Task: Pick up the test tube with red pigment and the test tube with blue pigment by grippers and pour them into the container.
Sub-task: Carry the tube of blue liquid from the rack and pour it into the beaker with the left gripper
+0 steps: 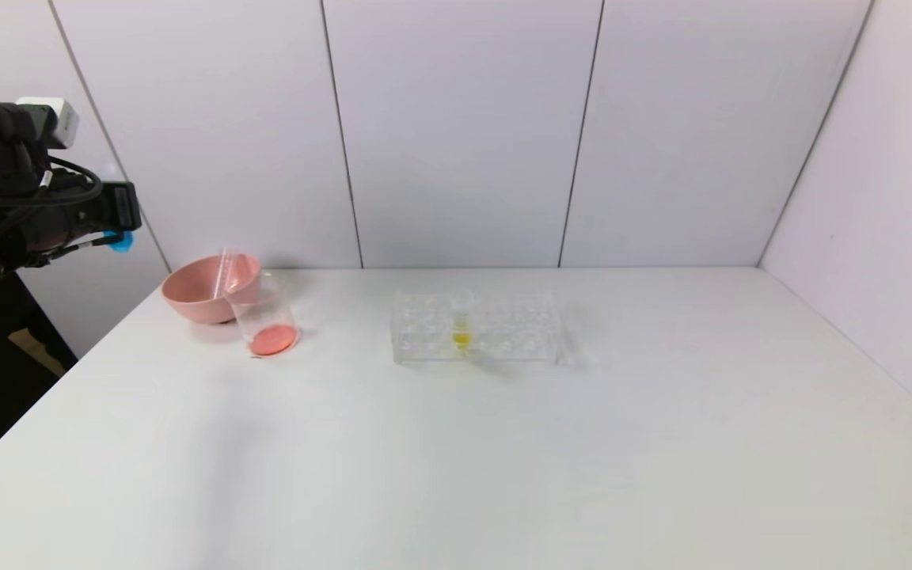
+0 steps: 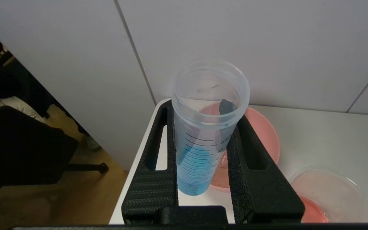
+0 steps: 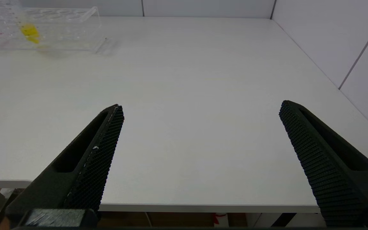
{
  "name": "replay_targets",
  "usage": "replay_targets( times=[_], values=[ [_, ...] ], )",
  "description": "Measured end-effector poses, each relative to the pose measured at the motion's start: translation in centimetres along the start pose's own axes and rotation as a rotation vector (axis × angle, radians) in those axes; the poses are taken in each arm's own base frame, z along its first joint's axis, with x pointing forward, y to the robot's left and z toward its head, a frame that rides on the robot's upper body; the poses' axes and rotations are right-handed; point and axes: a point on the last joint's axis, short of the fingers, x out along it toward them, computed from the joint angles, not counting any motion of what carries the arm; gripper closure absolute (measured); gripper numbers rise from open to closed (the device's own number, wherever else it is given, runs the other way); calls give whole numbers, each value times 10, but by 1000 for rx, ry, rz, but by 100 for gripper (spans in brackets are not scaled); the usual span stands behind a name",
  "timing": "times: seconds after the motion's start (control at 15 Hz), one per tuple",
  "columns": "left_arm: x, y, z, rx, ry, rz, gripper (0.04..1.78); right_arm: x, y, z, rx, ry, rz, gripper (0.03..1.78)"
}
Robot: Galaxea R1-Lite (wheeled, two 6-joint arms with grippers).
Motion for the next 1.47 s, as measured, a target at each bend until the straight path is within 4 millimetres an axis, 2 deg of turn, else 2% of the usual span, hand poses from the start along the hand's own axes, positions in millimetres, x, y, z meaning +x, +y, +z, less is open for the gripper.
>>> replay_targets(
  times=[0.27, 0.47, 0.73, 1.07, 1.47],
  values=[
    [6, 7, 4, 114, 25, -165, 136, 0, 0, 0, 0, 0, 1, 4],
    [8, 7, 2, 134, 58, -261, 136, 0, 0, 0, 0, 0, 1, 4],
    [15, 15, 3, 224, 3, -431, 136, 0, 0, 0, 0, 0, 0, 4],
    [27, 25, -6, 318, -33, -561, 136, 0, 0, 0, 0, 0, 1, 4],
    [29, 30, -6, 457, -47, -699, 136, 0, 0, 0, 0, 0, 1, 4]
  ],
)
